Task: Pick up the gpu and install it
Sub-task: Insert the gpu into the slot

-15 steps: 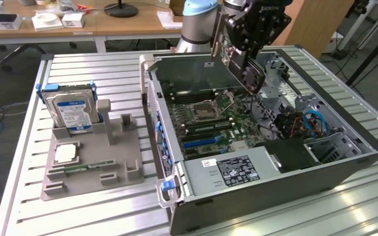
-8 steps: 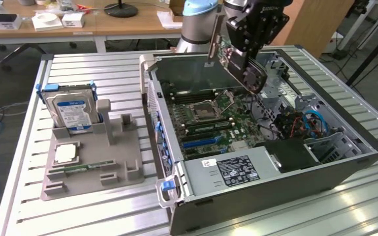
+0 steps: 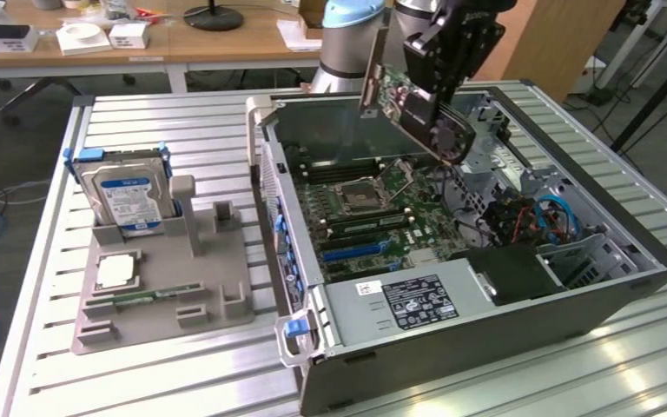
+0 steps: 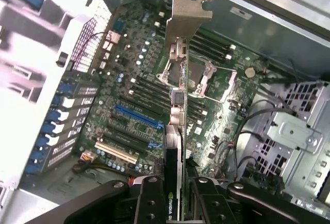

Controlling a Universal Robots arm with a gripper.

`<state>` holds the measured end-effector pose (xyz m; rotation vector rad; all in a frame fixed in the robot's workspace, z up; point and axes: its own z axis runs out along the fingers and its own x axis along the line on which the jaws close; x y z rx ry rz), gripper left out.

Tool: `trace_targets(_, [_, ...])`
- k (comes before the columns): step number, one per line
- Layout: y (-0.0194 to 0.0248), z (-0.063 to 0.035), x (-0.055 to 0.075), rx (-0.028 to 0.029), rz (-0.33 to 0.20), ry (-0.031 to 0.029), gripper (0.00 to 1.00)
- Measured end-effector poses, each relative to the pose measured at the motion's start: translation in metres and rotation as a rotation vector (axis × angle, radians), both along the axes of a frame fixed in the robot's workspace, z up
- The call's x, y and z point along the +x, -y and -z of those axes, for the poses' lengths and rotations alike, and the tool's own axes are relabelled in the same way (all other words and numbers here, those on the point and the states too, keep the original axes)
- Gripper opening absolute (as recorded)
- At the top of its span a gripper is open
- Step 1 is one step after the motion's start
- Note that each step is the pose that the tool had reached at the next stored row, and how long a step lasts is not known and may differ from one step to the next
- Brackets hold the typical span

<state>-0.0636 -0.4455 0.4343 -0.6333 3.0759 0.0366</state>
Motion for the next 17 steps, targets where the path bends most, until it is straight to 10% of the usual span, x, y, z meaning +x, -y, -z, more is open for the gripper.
trace_targets(17, [0.0,0.0012,0.0,-0.005,-0.288,0.0002,0.26])
